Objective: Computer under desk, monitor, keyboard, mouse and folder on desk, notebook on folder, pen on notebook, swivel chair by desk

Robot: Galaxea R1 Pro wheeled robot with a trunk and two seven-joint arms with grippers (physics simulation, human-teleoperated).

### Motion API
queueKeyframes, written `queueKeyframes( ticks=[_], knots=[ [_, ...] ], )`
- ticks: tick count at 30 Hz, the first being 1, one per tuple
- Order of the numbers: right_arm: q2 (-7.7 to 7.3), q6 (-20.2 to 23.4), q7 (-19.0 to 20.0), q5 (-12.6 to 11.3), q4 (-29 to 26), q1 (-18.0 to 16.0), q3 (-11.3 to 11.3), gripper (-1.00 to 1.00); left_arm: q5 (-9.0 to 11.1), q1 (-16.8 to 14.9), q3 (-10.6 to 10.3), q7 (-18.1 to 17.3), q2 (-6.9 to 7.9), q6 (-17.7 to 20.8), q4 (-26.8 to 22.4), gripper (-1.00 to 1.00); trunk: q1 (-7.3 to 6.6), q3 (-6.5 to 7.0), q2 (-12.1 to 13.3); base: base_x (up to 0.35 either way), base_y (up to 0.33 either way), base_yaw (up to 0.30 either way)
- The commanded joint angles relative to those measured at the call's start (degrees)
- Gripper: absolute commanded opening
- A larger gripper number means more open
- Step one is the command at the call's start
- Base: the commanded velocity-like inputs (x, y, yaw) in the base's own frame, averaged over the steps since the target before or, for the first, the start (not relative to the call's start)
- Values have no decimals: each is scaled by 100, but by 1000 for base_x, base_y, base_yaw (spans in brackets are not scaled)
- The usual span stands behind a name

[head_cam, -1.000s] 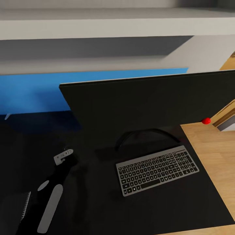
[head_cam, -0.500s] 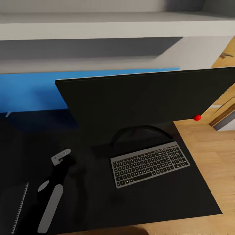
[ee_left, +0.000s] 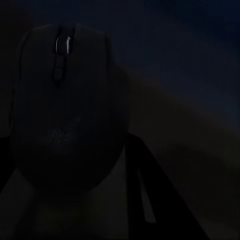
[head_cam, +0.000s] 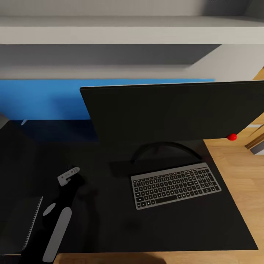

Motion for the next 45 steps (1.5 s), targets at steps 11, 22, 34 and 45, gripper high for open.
queueKeyframes(
  ticks=[11,22,34,45],
  knots=[
    [6,-24,42,18,-15,-3,-37,100,31,-23,-308,366,-15,553,-4,-100,1,0,-5,-81,-167,20],
    [2,-24,45,29,29,-3,-33,100,35,-287,-1174,1282,-145,1219,-1,-100,1,0,-5,-5,-10,0],
    [-58,-24,34,33,111,-4,-33,100,39,-284,-1208,1307,-153,1215,4,-100,1,0,-5,-58,-88,0],
    [-72,-24,33,39,117,-3,-34,100,85,-319,-1221,1220,-153,1474,78,-100,1,0,-5,-25,-32,0]
  ],
)
